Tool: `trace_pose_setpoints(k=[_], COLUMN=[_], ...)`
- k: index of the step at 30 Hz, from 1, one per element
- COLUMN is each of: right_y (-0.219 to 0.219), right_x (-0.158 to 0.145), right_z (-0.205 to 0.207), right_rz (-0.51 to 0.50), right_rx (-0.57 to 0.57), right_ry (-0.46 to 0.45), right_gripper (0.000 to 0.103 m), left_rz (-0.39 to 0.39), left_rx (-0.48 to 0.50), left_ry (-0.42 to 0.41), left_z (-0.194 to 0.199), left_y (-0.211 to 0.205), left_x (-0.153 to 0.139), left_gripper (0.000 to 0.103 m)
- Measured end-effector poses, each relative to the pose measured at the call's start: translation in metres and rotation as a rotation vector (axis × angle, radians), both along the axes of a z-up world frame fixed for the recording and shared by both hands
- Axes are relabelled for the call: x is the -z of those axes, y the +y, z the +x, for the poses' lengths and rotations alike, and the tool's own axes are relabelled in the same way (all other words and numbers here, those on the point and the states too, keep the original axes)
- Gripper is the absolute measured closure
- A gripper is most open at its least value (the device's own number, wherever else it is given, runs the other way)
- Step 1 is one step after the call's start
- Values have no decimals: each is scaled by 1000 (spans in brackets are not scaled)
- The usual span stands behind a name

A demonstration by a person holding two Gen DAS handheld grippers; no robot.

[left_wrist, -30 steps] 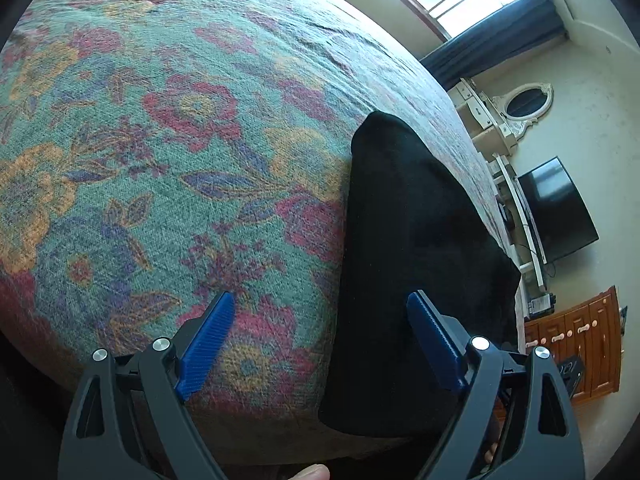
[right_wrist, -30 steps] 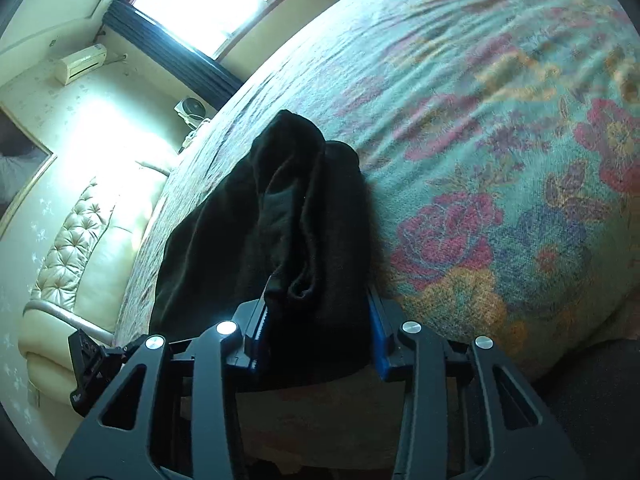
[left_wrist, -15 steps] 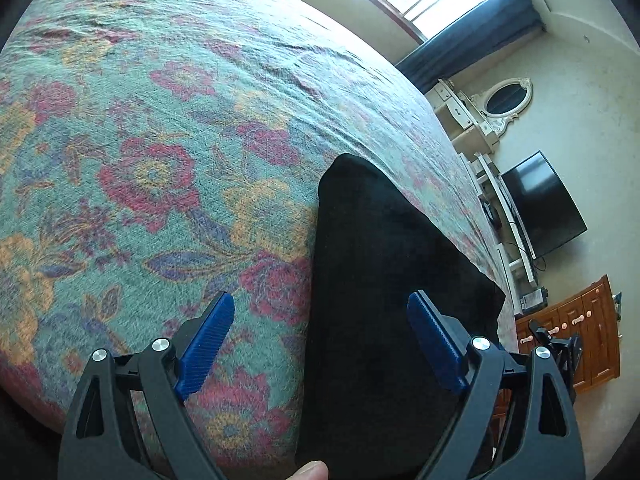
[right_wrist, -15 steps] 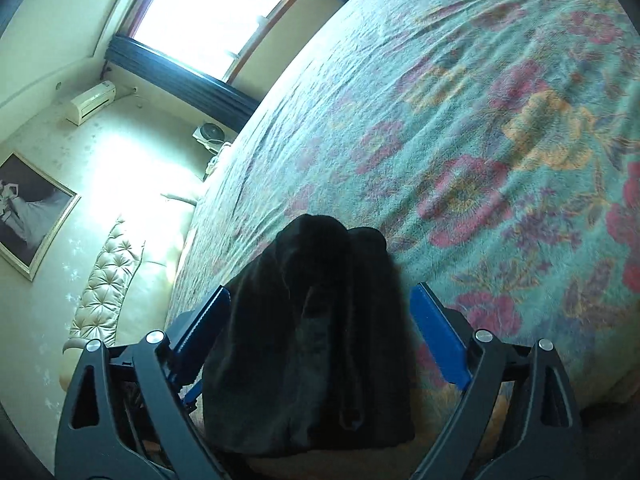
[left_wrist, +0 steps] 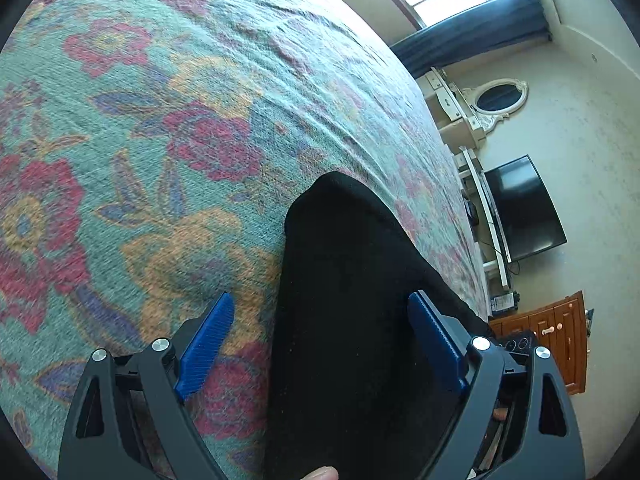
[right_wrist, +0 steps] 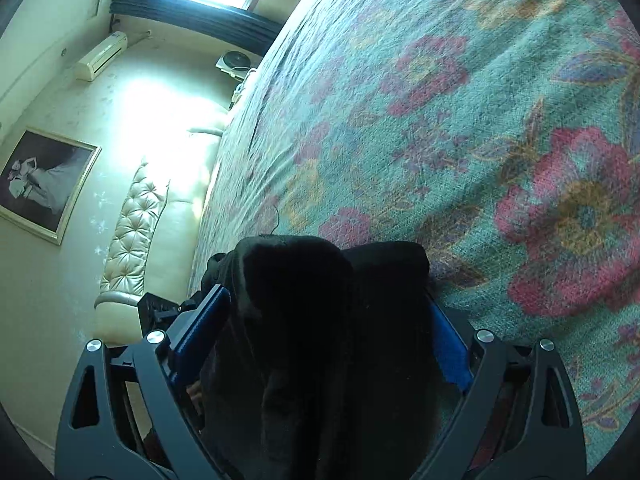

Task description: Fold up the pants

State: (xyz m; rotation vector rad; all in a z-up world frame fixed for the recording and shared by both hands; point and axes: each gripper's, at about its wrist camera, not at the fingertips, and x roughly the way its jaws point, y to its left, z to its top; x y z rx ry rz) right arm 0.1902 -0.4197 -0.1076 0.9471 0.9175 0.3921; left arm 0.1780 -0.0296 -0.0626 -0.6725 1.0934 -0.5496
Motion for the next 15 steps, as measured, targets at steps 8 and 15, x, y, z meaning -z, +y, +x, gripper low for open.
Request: trace_pose_setpoints(k=[8,15], right_y=[-8,-17], right_x=[-1,6], right_z=[4,2], right_rz=[30,12], right_rx=[-39,-34], right_ry=[-5,4], right_gripper=[25,49], left_rz=[-108,-40], left_rx=[162,137], left_ry=[62,63], left_z=[8,20], left_y=[-15,-28], left_x=[6,5], left_gripper=[16,28])
